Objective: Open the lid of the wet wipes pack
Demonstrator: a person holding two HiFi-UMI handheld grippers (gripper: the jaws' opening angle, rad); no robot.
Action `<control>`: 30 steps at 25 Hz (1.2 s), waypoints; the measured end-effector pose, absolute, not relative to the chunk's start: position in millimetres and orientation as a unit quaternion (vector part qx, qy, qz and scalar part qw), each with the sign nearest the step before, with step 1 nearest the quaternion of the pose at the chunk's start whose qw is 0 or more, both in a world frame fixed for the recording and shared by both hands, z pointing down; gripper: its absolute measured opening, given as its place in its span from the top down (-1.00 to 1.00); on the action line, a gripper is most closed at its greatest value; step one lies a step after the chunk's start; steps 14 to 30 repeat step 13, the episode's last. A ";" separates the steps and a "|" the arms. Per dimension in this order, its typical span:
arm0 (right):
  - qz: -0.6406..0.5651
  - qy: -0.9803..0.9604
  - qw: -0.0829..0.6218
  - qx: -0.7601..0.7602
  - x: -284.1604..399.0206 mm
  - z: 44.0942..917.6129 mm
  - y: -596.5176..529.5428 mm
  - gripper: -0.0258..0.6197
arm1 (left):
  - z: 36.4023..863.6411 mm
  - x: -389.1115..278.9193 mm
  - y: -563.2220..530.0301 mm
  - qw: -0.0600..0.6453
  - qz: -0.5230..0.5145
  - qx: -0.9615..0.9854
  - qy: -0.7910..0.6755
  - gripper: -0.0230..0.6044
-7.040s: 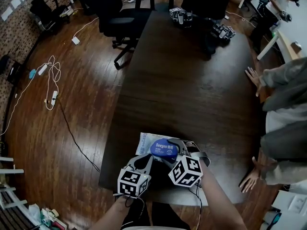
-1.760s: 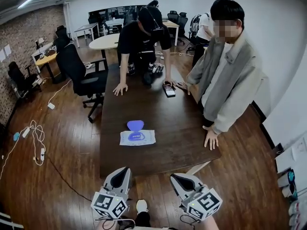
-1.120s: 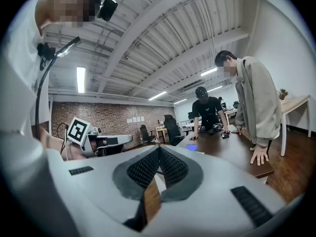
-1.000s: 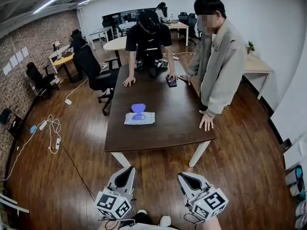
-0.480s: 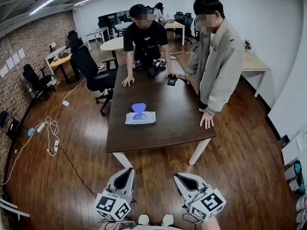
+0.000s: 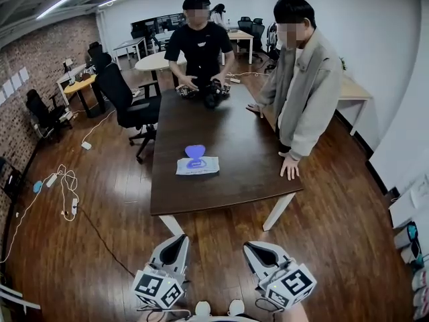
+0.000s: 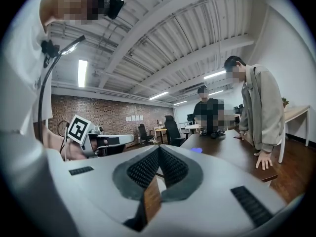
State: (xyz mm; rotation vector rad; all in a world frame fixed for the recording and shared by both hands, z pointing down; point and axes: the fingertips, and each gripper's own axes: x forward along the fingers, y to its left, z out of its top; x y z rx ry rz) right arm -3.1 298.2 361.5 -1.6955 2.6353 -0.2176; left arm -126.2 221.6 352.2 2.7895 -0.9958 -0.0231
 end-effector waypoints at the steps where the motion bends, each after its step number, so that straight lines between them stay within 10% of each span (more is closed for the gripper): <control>1: -0.069 0.838 -0.001 -0.541 -4.4 360.9 296.7 0.90 | 352.1 -127.1 219.8 0.090 -0.008 0.938 -0.334 0.92; 30: -0.065 0.832 -0.011 -0.551 -17.4 360.8 284.0 0.90 | 352.9 -138.5 204.2 0.095 -0.015 0.942 -0.320 0.93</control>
